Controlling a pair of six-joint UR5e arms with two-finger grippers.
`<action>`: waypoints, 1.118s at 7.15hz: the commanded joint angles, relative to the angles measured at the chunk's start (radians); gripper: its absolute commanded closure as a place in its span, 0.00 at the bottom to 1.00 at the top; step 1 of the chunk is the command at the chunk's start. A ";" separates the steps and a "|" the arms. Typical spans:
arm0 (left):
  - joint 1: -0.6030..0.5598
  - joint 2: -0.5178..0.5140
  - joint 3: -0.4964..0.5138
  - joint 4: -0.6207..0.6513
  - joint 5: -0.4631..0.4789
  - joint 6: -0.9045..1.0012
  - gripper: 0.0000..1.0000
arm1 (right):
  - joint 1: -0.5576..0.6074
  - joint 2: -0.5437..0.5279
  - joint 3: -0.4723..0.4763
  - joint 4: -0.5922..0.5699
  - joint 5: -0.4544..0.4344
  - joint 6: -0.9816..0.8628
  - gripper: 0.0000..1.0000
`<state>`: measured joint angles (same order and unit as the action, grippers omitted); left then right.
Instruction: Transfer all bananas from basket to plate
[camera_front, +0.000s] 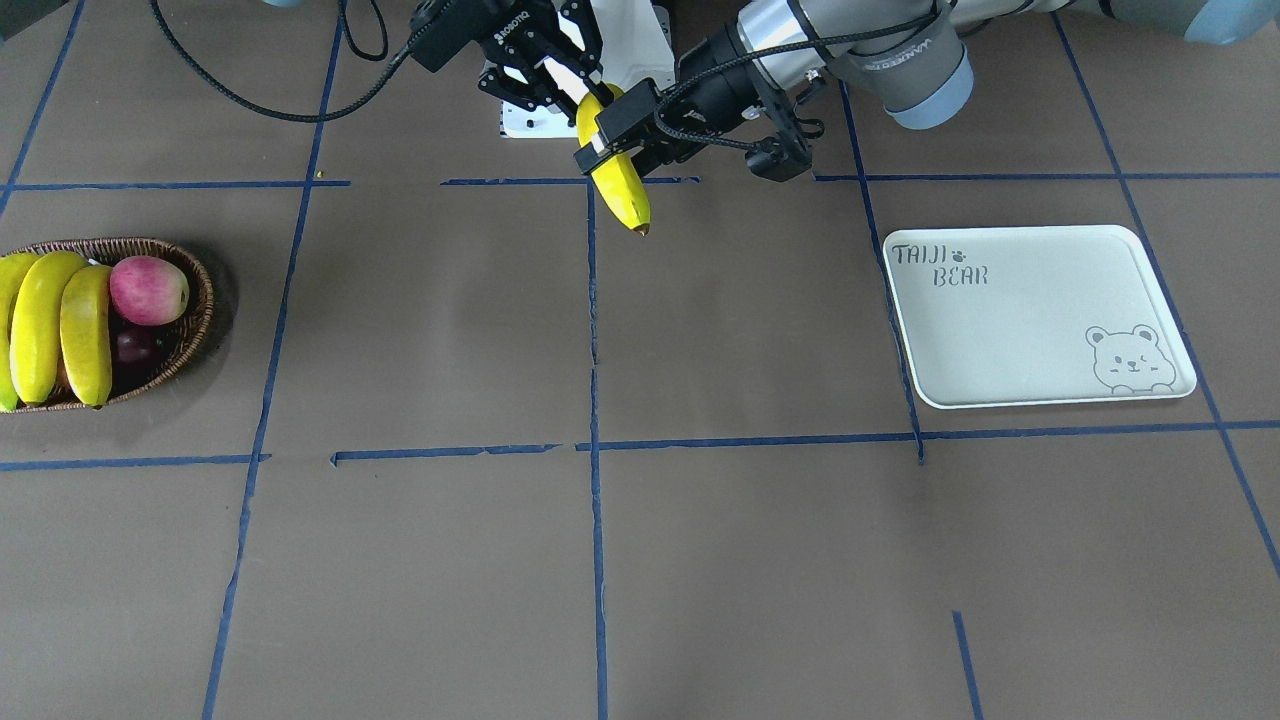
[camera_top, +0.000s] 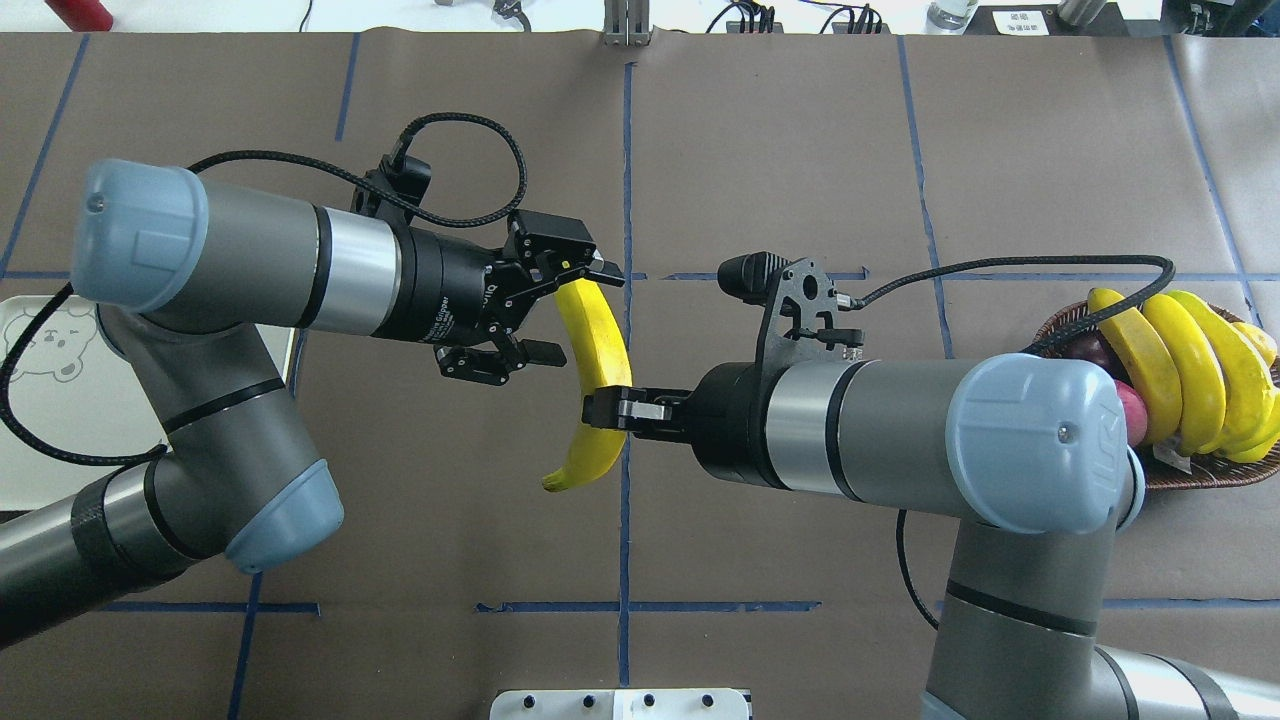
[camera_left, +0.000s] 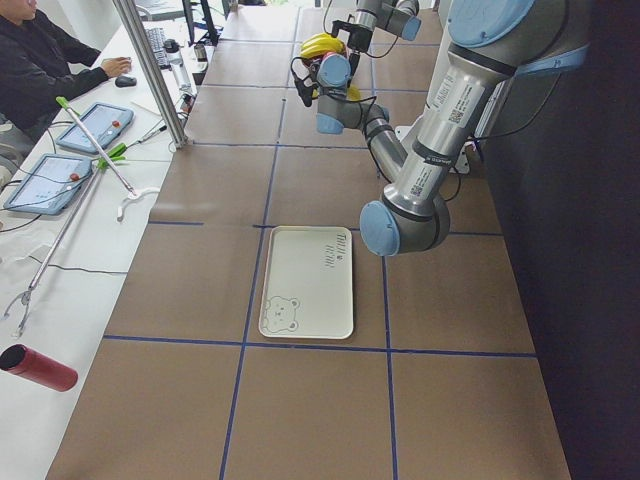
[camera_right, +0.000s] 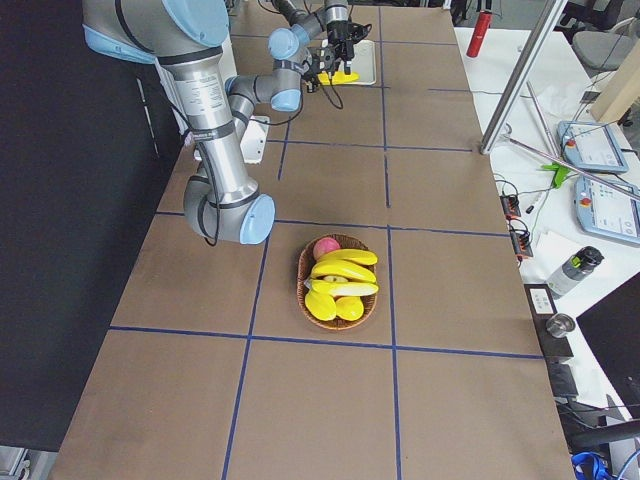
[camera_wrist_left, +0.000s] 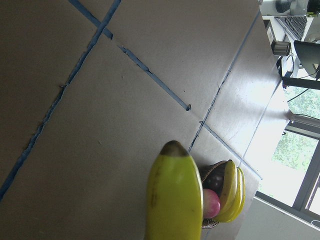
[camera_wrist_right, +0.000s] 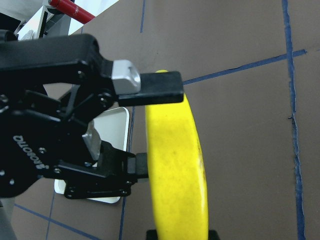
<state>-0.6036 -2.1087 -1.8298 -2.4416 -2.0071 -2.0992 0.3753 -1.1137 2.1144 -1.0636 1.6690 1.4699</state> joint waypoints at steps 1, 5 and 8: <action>0.019 -0.001 0.000 0.000 0.028 -0.001 0.74 | 0.002 -0.002 0.002 0.001 0.000 0.000 0.98; -0.001 0.007 -0.002 -0.001 0.027 0.010 1.00 | 0.004 -0.002 0.006 0.002 0.002 -0.002 0.00; -0.065 0.012 0.000 0.181 0.012 0.101 1.00 | 0.016 -0.027 0.051 -0.010 0.009 -0.003 0.00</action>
<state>-0.6381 -2.0987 -1.8296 -2.3643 -1.9855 -2.0618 0.3861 -1.1278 2.1430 -1.0668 1.6762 1.4667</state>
